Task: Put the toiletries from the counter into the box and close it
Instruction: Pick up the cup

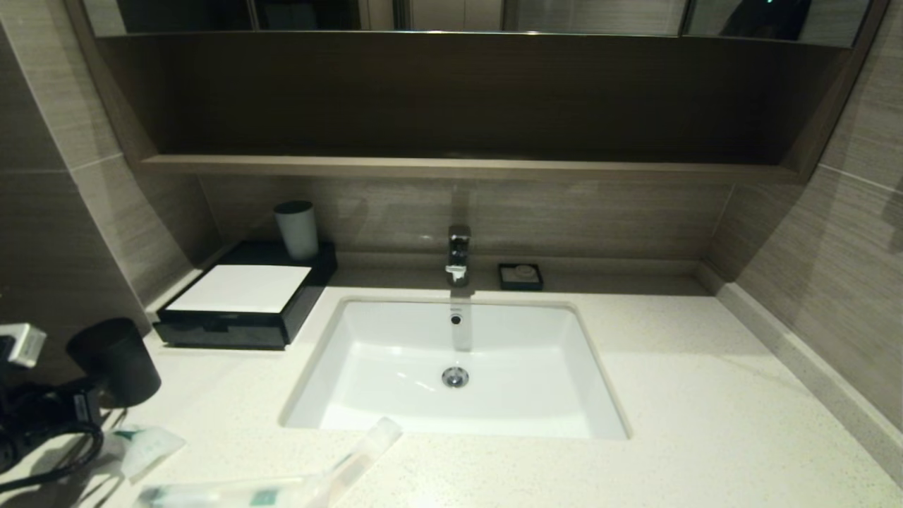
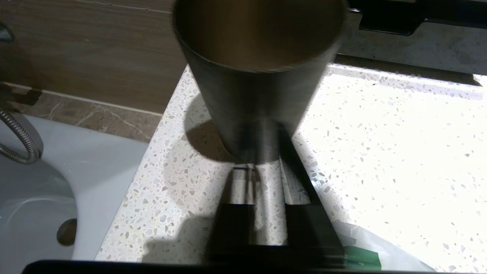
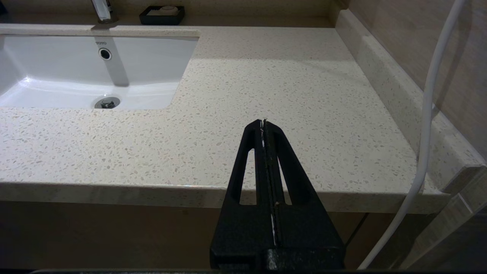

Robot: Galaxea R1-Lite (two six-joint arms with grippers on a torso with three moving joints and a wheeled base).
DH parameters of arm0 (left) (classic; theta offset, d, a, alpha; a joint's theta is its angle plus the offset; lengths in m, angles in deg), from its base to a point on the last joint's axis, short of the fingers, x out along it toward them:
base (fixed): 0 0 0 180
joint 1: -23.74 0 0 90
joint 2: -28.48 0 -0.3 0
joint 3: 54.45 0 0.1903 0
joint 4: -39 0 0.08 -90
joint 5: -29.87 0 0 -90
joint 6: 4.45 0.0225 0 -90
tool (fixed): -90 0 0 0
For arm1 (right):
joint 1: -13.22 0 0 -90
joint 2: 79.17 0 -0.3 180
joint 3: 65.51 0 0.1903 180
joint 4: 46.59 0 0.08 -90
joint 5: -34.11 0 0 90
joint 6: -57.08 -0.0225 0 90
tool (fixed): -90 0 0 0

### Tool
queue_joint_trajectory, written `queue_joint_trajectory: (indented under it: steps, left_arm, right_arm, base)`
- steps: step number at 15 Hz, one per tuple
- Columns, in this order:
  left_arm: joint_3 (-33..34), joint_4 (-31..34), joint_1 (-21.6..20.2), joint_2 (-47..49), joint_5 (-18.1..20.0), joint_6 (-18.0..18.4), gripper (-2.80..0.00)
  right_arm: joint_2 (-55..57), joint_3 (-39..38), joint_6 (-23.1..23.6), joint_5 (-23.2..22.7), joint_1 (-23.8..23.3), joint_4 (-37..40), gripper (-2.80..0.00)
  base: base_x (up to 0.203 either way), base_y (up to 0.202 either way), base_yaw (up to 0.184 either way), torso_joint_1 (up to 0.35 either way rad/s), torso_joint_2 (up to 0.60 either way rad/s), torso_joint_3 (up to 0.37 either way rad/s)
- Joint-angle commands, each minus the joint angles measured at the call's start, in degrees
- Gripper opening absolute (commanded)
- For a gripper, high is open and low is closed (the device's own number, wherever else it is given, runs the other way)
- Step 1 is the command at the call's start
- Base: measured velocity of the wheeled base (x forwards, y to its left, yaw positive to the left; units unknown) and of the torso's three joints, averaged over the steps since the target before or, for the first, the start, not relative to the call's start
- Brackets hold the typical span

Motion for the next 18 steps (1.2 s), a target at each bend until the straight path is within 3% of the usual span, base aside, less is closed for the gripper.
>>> queue_joint_trajectory:
  steps: [1,7,9,10,18]
  left_arm:
    - [0.2,-0.4,0.0,-0.1,0.1,0.0,-2.8]
    - [0.5,-0.8,0.1,-2.0,1.2,0.2,-2.8]
    - [1.1,-0.9,0.9,-3.1,-3.8,0.3,-2.8]
    - [2.0,-1.1,1.1,-3.7,-5.3,0.4,0.0]
    - [0.3,-2.9,0.0,-2.6,-5.4,-0.4,0.0]
  right_arm:
    - [0.0,0.0,0.0,0.0,0.0,0.0,-2.8]
    - [-0.1,0.0,0.0,0.0,0.0,0.0,-2.8]
    - [0.0,0.1,0.0,0.0,0.0,0.0,-2.8]
    - [-0.1,0.1,0.0,0.0,0.0,0.0,-2.8]
    - [0.0,0.0,0.0,0.0,0.0,0.0,-2.8]
  base:
    - [0.0,0.0,0.0,0.0,0.0,0.0]
    - [0.0,0.0,0.0,0.0,0.0,0.0]
    - [0.0,0.0,0.0,0.0,0.0,0.0]
    - [0.0,0.0,0.0,0.0,0.0,0.0]
    - [0.0,0.0,0.0,0.0,0.0,0.0]
